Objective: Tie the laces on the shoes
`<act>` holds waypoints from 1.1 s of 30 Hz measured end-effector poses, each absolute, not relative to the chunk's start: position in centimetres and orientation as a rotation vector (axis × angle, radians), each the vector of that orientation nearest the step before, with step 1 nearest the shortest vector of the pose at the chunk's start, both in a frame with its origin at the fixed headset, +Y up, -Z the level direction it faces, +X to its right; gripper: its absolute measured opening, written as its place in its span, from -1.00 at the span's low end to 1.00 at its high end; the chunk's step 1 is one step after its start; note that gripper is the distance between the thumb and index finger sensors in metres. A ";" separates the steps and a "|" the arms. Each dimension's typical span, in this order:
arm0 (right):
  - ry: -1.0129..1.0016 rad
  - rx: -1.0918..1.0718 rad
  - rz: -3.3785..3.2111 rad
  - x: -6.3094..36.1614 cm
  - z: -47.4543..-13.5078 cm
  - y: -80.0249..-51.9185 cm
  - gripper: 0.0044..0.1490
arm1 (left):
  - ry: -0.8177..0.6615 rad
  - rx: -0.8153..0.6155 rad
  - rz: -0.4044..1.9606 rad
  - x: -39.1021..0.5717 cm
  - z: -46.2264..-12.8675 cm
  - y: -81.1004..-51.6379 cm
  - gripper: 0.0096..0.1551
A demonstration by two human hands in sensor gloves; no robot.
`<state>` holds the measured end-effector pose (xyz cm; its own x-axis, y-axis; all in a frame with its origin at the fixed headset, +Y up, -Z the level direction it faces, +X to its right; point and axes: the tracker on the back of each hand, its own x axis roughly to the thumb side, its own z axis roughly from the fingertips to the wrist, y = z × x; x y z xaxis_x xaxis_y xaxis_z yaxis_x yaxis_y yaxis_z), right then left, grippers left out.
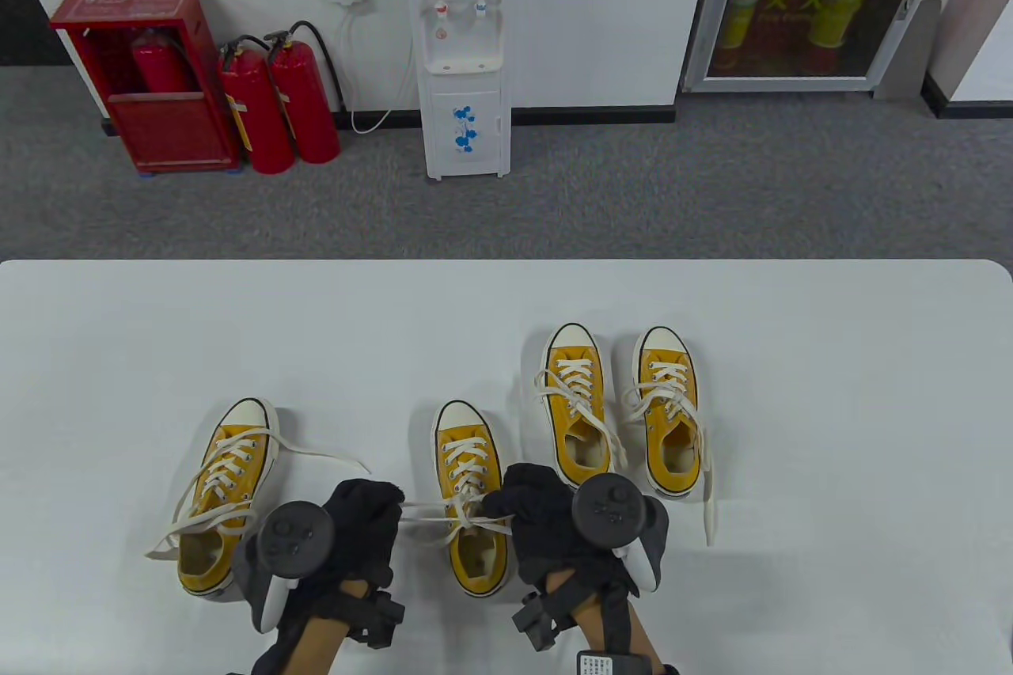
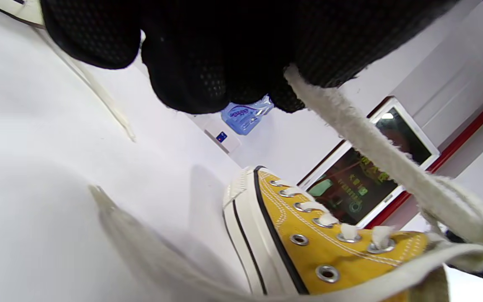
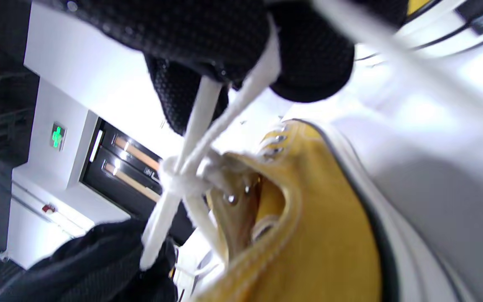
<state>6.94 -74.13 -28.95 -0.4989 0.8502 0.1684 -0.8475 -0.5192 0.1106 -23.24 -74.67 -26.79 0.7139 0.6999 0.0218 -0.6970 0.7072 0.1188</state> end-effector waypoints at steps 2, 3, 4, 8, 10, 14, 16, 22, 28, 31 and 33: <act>0.008 0.215 2.083 7.6 -29.1 -74.3 -0.54 | 0.037 0.112 0.773 -23.5 -26.9 -74.8 -0.61; -0.008 0.191 2.083 7.9 -29.2 -74.3 -0.54 | 0.042 0.105 0.770 -23.7 -26.9 -74.8 -0.61; -0.014 0.182 2.080 8.1 -29.2 -74.4 -0.55 | 0.044 0.102 0.770 -23.7 -27.0 -74.9 -0.61; -0.053 0.117 2.061 9.1 -29.4 -74.5 -0.53 | 0.063 0.091 0.759 -24.3 -27.1 -75.0 -0.61; -0.065 0.088 2.061 9.5 -29.5 -74.6 -0.53 | 0.074 0.086 0.768 -24.5 -27.1 -75.0 -0.61; -0.088 0.049 2.072 10.0 -29.5 -74.5 -0.53 | 0.082 0.089 0.744 -24.8 -27.2 -75.0 -0.61; -0.101 0.023 2.093 10.2 -29.5 -74.5 -0.53 | 0.079 0.089 0.723 -24.9 -27.2 -74.9 -0.61; -0.104 -0.005 2.110 10.5 -29.6 -74.6 -0.53 | 0.072 0.083 0.684 -25.0 -27.3 -74.8 -0.61; -0.112 0.028 2.098 10.4 -29.6 -74.7 -0.54 | 0.066 0.081 0.677 -25.0 -27.3 -74.9 -0.60; -0.118 0.051 2.102 10.2 -29.6 -74.8 -0.53 | 0.047 0.076 0.674 -24.8 -27.3 -74.8 -0.59; -0.118 0.065 2.108 10.0 -29.5 -74.7 -0.52 | 0.034 0.081 0.664 -24.6 -27.1 -74.7 -0.55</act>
